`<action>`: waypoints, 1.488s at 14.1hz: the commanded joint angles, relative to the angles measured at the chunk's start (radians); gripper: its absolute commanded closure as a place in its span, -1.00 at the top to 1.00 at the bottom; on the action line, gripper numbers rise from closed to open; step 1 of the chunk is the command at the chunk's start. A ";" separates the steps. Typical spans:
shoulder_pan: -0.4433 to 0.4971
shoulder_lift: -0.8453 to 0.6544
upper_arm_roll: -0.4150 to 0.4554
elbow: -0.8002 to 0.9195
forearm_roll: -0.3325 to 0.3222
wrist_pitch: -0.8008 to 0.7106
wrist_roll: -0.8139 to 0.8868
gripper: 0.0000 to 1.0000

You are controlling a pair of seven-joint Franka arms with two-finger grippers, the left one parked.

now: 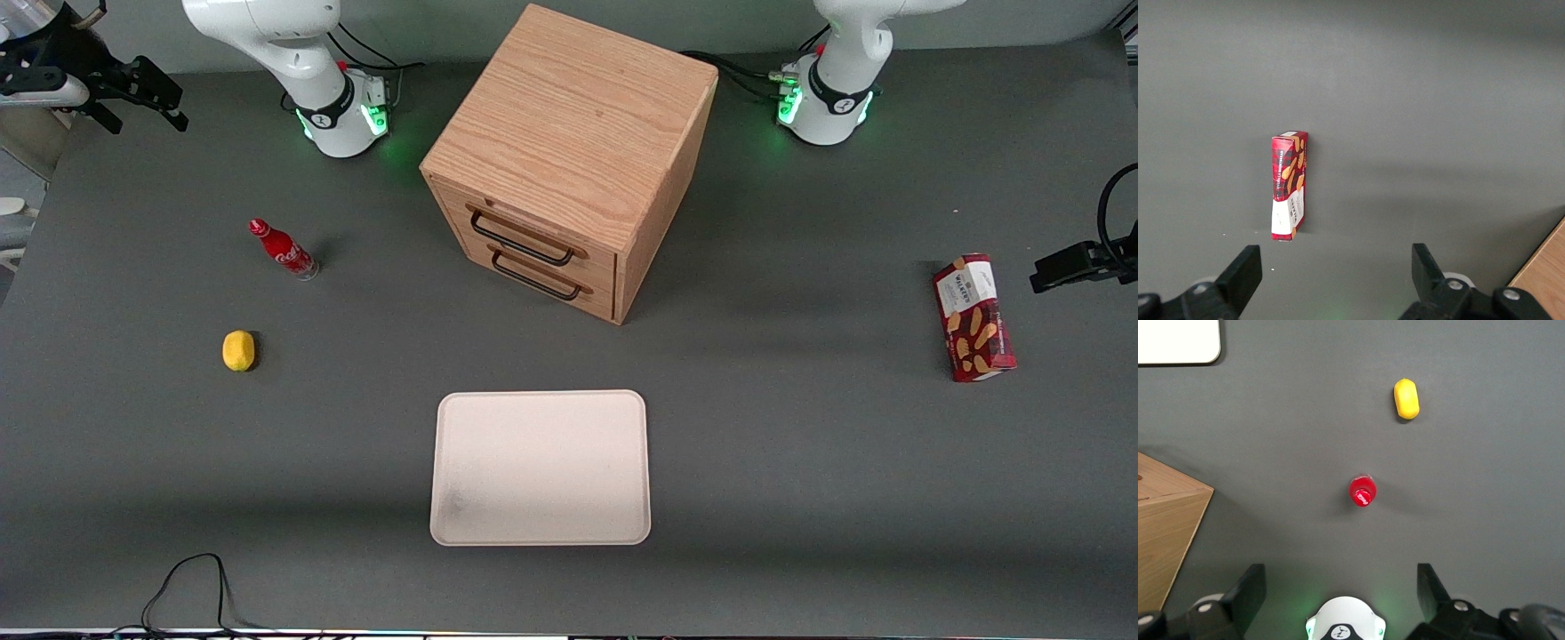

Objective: Place coke bottle on tray

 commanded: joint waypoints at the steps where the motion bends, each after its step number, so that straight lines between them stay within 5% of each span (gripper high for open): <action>1: 0.017 -0.012 -0.029 -0.015 -0.015 0.024 -0.030 1.00; 21: 0.015 -0.004 -0.032 -0.015 -0.018 0.018 -0.156 1.00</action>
